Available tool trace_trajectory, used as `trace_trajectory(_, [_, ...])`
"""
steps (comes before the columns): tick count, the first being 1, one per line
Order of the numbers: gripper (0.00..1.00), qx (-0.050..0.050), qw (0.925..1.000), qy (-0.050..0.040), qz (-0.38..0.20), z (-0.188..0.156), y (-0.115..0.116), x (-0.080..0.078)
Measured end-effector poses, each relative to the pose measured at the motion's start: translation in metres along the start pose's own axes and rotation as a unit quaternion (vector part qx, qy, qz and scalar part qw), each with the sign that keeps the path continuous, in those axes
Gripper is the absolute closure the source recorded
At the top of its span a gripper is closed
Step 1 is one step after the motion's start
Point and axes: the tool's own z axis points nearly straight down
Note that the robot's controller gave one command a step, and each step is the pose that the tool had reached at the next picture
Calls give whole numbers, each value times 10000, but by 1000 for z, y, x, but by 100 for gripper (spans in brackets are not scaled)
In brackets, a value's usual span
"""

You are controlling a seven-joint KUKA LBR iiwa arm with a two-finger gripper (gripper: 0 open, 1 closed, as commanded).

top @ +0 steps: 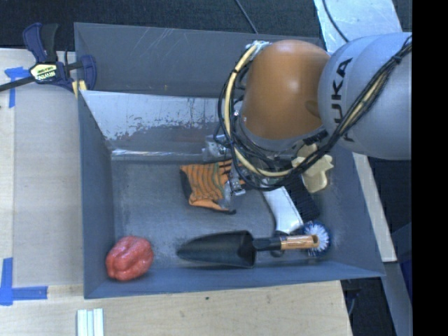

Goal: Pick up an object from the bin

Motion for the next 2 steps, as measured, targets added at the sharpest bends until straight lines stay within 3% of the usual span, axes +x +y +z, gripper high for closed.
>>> trace_trajectory(1, [0, -6, 9981, 3, 609, 27, -3, -10])
trace_trajectory(2, [0, 4, 9960, -1, 899, 56, -38, -11])
